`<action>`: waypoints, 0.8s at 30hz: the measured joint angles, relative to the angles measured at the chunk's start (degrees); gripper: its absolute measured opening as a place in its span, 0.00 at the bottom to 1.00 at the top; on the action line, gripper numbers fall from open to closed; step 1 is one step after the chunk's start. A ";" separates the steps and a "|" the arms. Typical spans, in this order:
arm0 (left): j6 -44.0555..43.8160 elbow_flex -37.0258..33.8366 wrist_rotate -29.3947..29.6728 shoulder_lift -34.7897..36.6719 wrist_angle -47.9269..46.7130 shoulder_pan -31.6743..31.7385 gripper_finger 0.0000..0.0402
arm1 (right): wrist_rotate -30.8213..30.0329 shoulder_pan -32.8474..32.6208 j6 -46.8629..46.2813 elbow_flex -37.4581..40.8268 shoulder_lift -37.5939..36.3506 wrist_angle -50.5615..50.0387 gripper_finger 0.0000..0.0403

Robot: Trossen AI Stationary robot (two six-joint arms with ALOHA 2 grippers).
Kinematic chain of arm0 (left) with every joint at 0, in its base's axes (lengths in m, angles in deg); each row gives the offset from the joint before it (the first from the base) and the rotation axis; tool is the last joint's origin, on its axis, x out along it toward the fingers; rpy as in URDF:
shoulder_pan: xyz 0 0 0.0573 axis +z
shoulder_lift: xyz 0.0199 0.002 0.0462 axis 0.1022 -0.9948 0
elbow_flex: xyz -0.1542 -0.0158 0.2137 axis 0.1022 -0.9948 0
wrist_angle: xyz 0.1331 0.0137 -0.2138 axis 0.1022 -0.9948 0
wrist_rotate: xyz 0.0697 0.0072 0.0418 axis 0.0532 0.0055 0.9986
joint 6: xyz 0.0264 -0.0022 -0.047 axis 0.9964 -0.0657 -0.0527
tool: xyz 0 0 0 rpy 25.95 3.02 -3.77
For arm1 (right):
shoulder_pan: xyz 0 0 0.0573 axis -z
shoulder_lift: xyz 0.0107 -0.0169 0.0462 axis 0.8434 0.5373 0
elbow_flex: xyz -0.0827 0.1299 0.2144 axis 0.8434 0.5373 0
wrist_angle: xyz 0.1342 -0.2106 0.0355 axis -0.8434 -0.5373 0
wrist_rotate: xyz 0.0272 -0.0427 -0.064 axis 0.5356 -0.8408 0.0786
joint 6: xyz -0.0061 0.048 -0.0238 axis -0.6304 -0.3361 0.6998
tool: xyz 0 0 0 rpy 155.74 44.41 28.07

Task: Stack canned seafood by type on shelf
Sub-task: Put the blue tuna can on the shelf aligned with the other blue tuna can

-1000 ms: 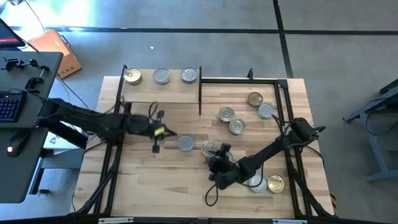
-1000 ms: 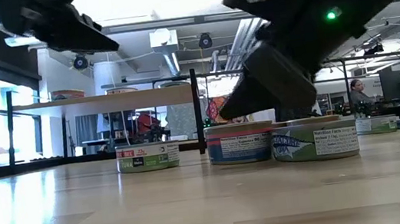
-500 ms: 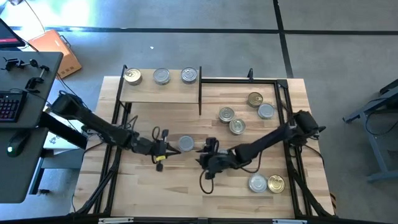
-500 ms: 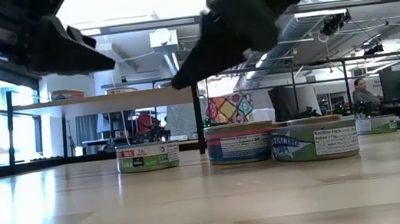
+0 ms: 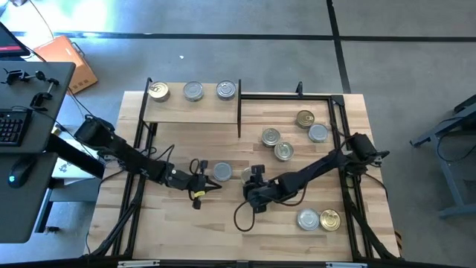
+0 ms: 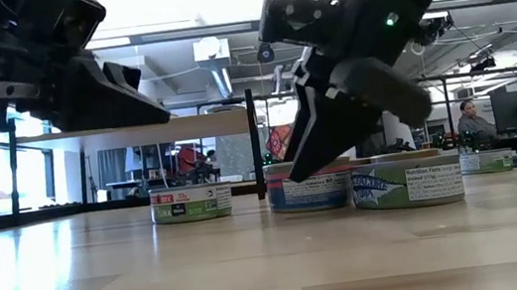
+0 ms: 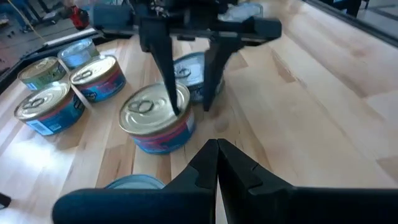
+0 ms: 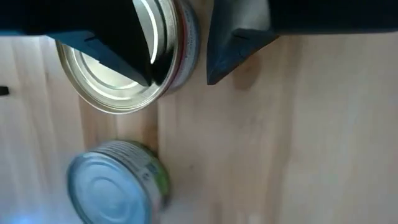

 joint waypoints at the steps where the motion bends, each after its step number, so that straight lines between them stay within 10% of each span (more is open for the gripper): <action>1: 0.00 0.00 -0.02 -0.06 0.17 0.00 0.00 | -0.38 0.17 -0.45 -0.03 0.14 -0.13 0.33; 9: 6.90 0.00 -4.01 -0.07 3.91 -0.25 0.10 | -1.77 0.24 -2.45 -0.11 0.30 -0.95 0.02; 24: 34.27 9.06 -6.80 -11.49 5.62 -3.21 0.40 | 4.17 -3.27 -0.37 0.17 -3.30 -0.92 0.00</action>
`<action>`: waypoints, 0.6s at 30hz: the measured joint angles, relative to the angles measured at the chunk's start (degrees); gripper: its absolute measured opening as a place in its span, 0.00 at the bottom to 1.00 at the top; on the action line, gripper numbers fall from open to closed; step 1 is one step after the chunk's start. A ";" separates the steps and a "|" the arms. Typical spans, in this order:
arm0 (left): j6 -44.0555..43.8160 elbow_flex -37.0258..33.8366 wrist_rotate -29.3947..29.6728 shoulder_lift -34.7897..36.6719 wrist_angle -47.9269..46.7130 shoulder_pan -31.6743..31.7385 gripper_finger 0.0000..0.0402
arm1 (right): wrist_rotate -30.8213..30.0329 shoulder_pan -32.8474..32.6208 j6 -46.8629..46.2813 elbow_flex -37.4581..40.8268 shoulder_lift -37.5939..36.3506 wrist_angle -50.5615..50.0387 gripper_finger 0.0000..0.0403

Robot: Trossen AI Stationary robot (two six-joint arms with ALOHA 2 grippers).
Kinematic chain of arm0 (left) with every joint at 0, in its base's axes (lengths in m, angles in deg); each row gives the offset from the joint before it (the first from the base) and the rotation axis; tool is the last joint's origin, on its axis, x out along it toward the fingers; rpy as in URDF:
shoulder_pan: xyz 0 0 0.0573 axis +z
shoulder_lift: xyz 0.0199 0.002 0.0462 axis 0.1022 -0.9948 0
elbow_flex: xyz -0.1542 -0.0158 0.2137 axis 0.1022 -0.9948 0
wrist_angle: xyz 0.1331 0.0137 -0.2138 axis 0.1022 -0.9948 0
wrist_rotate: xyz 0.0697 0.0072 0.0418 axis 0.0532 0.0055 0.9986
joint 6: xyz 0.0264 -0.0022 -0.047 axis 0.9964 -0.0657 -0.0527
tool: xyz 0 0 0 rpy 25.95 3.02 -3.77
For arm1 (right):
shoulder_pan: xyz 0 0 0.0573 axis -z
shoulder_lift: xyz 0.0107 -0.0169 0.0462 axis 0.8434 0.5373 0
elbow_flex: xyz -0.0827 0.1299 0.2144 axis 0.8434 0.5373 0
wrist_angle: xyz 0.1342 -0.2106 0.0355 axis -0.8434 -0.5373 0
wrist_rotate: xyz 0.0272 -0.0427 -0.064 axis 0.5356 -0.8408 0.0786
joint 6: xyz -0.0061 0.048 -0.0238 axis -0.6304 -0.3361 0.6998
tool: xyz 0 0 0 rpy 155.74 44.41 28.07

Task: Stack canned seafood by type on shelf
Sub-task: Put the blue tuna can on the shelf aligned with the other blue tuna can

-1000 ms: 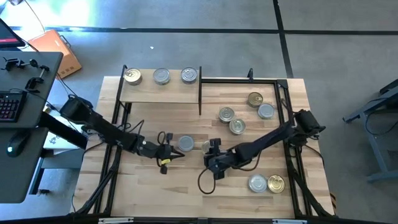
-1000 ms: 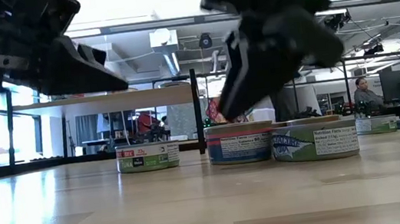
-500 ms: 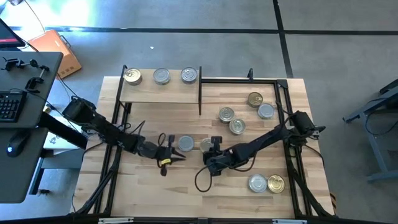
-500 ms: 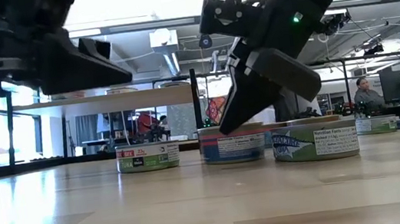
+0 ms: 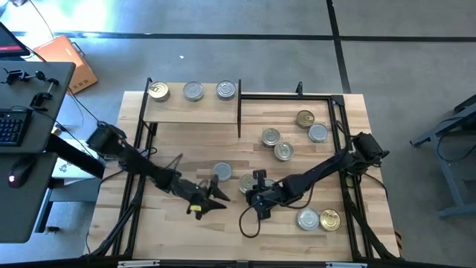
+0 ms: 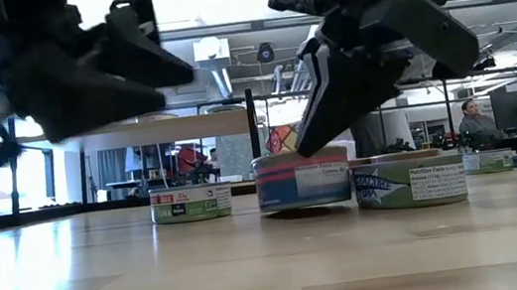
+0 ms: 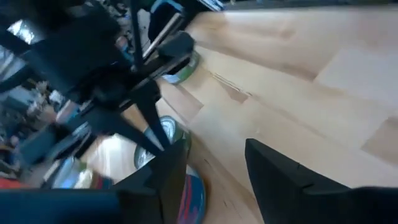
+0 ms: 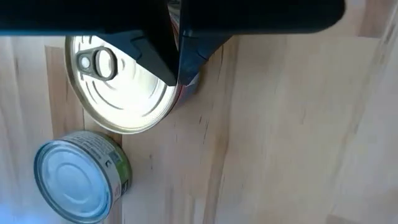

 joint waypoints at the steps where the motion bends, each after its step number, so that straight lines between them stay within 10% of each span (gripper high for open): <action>1: 1.75 1.27 0.02 -1.87 -0.04 0.08 0.41 | -0.03 -0.09 -0.04 0.00 0.02 -0.05 0.00; 18: 13.12 8.37 13.16 -12.77 -0.31 1.22 0.42 | 1.36 1.08 -2.72 10.61 -3.09 22.93 0.00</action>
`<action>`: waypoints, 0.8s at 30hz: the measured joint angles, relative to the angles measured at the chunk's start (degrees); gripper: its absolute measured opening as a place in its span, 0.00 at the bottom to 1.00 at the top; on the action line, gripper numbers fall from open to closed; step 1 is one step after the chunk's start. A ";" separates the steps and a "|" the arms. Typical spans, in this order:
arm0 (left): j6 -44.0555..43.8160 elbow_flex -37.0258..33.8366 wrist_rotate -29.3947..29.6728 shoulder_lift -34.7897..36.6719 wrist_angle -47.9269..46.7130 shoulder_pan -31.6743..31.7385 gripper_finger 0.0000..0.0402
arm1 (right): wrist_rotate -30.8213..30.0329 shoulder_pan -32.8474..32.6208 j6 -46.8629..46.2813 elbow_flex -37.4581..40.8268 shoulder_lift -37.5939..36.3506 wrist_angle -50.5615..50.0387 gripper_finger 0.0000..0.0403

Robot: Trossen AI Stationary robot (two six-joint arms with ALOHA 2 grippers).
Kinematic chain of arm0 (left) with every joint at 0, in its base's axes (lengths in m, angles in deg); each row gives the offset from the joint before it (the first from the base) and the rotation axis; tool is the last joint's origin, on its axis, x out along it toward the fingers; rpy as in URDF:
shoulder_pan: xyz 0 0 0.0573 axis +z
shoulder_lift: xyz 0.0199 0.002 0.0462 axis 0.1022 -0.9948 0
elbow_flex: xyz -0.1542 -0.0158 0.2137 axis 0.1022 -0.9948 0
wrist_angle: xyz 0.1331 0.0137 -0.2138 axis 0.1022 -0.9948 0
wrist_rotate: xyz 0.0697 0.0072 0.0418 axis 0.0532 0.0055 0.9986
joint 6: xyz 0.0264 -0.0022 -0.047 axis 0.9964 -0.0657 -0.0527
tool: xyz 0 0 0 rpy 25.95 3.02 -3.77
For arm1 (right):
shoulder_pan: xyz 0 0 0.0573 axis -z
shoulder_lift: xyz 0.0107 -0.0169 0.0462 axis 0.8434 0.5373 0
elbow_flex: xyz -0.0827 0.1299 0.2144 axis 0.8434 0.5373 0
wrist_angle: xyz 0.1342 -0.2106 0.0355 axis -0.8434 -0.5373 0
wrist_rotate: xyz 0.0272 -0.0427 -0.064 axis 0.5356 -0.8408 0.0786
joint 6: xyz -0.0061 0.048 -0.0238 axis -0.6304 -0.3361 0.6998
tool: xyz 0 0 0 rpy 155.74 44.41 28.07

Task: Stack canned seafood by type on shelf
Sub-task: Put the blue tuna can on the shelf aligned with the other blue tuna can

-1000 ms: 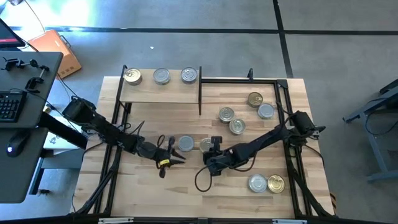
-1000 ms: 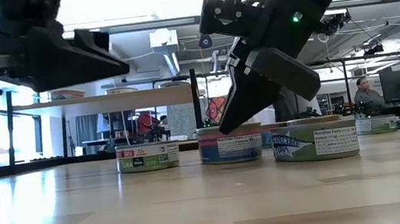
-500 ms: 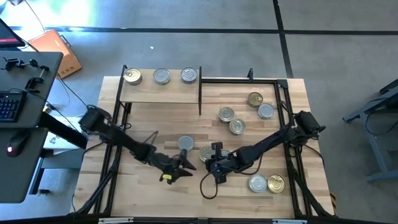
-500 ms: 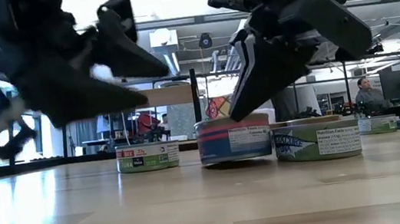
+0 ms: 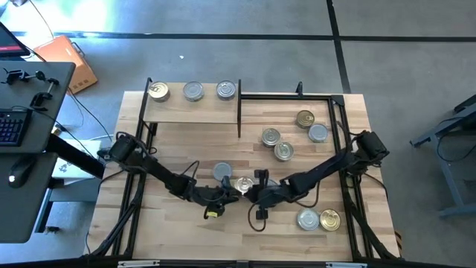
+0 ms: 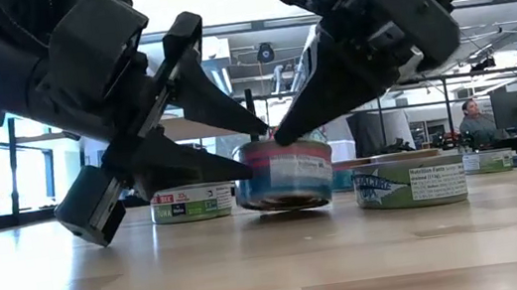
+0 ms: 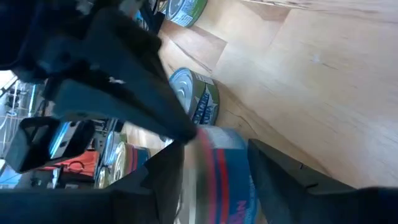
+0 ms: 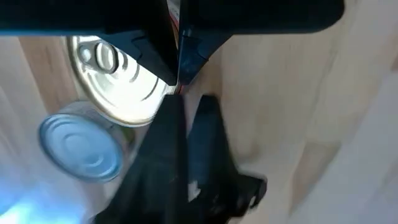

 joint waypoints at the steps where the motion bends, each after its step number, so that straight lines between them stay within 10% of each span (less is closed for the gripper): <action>1: 0.39 0.00 0.18 0.08 -0.38 0.00 0.42 | 0.10 0.27 -0.70 0.82 -0.58 1.23 0.00; 16: -5.06 -0.04 7.45 0.34 -3.01 -0.41 0.42 | 0.06 2.07 -5.26 2.48 -4.37 1.87 0.00; 24: -25.74 -0.23 25.78 0.41 -2.62 -1.33 0.42 | 2.33 2.05 -5.09 2.48 -4.17 0.21 0.08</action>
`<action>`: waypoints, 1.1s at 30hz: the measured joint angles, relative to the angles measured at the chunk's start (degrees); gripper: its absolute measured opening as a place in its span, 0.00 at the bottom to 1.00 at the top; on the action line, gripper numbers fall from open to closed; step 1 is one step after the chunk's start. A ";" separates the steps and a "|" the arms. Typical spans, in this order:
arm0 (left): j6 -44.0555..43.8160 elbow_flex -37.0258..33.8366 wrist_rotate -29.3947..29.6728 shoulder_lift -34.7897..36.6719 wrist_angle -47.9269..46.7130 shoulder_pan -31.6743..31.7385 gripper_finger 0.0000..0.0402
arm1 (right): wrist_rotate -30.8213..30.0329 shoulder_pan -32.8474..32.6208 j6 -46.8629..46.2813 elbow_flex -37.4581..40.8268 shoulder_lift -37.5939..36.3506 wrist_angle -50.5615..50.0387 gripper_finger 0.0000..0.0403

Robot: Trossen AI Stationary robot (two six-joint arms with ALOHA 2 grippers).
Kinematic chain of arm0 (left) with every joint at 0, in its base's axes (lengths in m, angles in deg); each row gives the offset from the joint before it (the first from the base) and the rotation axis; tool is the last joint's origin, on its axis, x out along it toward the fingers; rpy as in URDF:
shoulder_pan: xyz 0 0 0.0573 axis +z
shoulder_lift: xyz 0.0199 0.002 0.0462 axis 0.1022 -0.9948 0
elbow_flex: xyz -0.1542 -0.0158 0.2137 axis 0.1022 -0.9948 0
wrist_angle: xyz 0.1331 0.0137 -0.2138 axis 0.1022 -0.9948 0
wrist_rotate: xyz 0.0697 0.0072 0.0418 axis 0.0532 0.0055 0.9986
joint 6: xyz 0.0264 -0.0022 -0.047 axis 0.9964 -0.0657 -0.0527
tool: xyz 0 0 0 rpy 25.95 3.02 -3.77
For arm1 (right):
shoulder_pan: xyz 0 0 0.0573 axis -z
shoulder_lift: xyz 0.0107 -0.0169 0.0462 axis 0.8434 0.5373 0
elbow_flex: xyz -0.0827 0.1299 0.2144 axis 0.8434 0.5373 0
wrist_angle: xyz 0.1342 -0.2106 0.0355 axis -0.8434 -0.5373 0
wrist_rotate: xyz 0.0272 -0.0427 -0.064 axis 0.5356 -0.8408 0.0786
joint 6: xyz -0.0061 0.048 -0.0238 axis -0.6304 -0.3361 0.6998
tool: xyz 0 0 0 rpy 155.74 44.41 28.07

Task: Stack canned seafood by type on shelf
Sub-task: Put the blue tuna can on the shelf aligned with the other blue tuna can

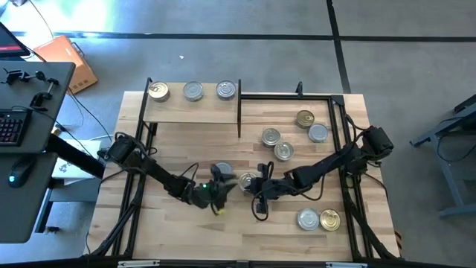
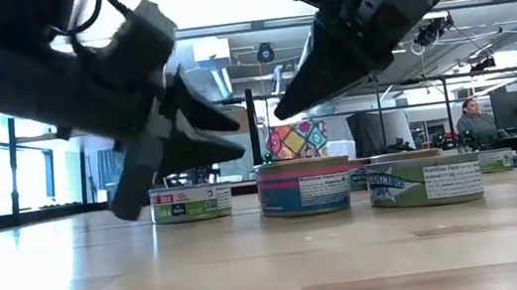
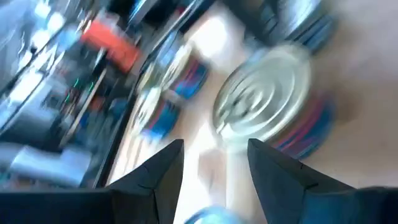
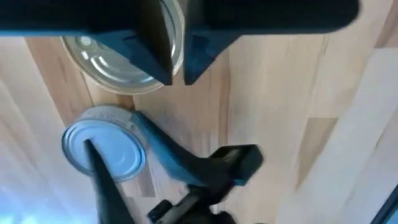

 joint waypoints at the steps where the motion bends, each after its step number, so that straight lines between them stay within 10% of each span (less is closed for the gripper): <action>1: -2.22 -0.07 0.02 -0.02 -1.48 0.06 0.42 | -0.12 -0.04 -0.04 -0.01 0.35 0.08 0.12; 10: -16.52 -0.64 -19.29 3.25 -9.32 1.71 0.42 | -7.55 -2.07 5.77 -0.02 6.37 0.84 0.43; 21: -6.86 -0.85 -19.97 5.03 -4.00 1.88 0.42 | -10.19 -2.02 7.54 -0.24 8.06 1.38 0.04; 33: 22.23 0.07 -20.03 4.85 -1.91 0.99 0.42 | -9.27 -1.46 2.14 0.09 5.02 0.45 0.01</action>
